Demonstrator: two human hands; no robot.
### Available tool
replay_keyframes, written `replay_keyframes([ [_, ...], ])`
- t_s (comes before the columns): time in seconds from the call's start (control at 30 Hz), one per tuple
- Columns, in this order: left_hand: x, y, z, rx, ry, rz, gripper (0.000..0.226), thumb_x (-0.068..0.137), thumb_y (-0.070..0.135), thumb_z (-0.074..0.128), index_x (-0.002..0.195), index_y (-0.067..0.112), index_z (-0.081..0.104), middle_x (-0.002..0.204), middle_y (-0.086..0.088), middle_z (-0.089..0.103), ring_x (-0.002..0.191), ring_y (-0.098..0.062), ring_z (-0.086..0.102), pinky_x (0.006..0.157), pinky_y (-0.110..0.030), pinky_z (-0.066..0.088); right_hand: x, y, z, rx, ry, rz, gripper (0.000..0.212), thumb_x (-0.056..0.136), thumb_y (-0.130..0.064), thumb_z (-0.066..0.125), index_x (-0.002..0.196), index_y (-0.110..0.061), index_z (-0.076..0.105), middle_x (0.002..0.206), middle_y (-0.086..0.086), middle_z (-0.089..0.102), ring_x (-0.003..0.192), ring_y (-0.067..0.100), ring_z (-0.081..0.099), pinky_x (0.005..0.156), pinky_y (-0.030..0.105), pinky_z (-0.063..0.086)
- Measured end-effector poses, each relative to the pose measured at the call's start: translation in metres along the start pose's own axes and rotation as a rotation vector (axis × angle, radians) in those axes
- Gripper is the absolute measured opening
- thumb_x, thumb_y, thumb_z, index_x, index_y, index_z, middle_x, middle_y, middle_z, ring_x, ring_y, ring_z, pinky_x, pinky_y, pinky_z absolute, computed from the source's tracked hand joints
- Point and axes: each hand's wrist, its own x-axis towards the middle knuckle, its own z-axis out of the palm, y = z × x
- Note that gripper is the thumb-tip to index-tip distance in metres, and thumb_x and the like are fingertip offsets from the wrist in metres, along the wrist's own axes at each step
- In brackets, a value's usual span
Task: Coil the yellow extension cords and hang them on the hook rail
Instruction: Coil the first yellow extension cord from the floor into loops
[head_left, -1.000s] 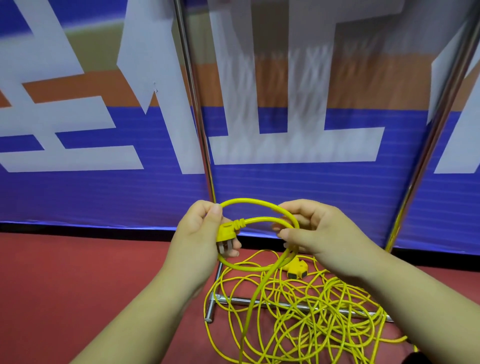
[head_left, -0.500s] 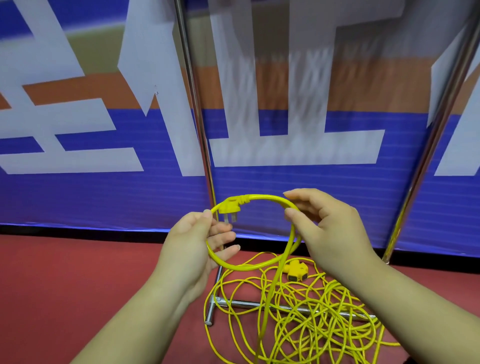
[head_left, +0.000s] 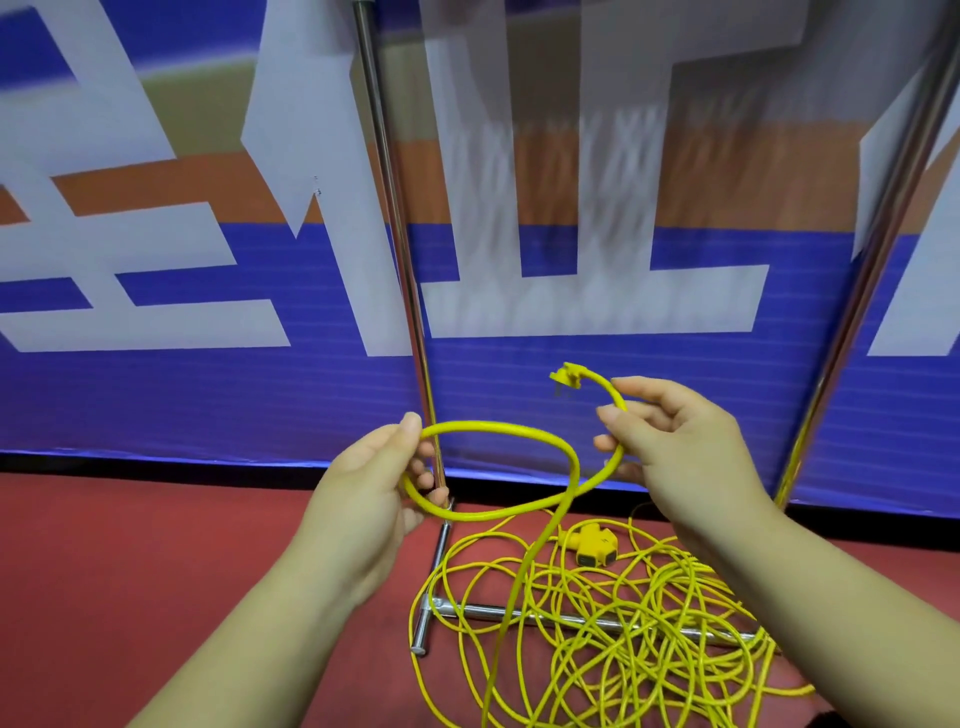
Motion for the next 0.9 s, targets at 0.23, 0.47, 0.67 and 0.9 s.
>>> replay_keyframes([
  [0.23,0.001,-0.004,-0.011,0.366,-0.119,-0.156,0.043,0.093,0.052,0.057,0.06,0.025,0.06,0.074,0.005,0.06,0.087,-0.018,0.064,0.096,-0.049,0.046,0.005,-0.002,-0.006,-0.069,-0.058,-0.019,0.016,0.091,-0.008,0.069,0.101,-0.02,0.072,0.092,0.012,0.073,0.075,0.016,0.074,0.065,0.038,0.062],
  [0.47,0.013,-0.017,-0.025,0.471,-0.076,-0.235,0.011,0.097,-0.004,0.057,0.092,0.006,0.055,0.091,-0.016,0.071,0.071,-0.023,0.074,0.065,-0.032,0.061,0.015,0.0,-0.011,-0.086,-0.204,0.067,0.028,0.093,0.0,0.059,0.106,-0.02,0.073,0.099,0.003,0.077,0.086,0.016,0.075,0.058,0.019,0.055],
  [0.67,0.027,-0.023,-0.037,0.547,0.007,-0.086,0.034,0.096,-0.01,0.053,0.123,0.01,0.06,0.109,-0.012,0.069,0.081,-0.02,0.077,0.07,-0.025,0.059,0.024,0.01,-0.019,-0.549,-0.316,-0.097,0.039,0.086,-0.006,0.067,0.109,-0.037,0.072,0.105,-0.014,0.075,0.093,0.004,0.071,0.083,0.028,0.054],
  [0.9,0.041,-0.031,-0.048,0.631,0.063,-0.021,0.024,0.095,0.003,0.061,0.113,0.017,0.071,0.065,-0.004,0.061,0.056,-0.017,0.044,0.061,-0.034,0.04,0.033,0.015,-0.023,-0.918,-0.244,-0.137,0.005,0.082,-0.033,0.079,0.084,-0.035,0.075,0.074,-0.016,0.07,0.079,-0.001,0.065,0.065,0.021,0.046],
])
